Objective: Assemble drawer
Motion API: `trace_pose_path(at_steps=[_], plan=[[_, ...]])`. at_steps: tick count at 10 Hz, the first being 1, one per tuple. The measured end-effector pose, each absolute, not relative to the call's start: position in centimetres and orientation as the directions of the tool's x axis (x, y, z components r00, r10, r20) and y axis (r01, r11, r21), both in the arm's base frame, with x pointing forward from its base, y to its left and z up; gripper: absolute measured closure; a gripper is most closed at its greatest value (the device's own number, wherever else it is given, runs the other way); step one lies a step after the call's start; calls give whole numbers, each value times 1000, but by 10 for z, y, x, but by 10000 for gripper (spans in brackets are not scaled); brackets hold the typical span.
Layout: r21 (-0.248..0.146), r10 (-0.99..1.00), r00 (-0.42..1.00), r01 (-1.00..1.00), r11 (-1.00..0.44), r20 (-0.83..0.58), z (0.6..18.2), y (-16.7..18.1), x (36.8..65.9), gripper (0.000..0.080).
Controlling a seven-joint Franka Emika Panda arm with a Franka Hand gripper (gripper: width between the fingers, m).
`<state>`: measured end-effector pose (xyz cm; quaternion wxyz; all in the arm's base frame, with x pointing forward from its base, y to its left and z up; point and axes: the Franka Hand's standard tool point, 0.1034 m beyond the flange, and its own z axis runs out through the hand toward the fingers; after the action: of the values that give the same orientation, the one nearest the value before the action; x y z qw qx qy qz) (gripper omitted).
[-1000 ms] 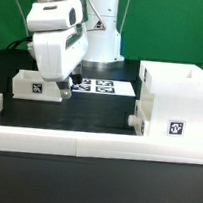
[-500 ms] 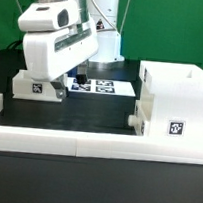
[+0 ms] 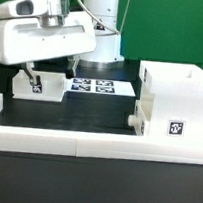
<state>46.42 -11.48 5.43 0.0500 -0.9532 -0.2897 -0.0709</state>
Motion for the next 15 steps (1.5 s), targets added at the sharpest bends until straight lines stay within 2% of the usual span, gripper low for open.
trace_pose_path(at_steps=[2,3,7,9,12,15], plan=[[-50,372,914,384,-922,161,59,-124,447,150],[-59,310,938,322,-945,154,60,-124,442,150],[-90,140,980,154,-984,143,59,-122,444,150],[-112,-14,991,0,-994,130,58,-122,442,150],[-66,-89,987,-81,-995,137,43,-119,398,150],[-63,-56,992,-49,-997,114,36,-107,384,150]])
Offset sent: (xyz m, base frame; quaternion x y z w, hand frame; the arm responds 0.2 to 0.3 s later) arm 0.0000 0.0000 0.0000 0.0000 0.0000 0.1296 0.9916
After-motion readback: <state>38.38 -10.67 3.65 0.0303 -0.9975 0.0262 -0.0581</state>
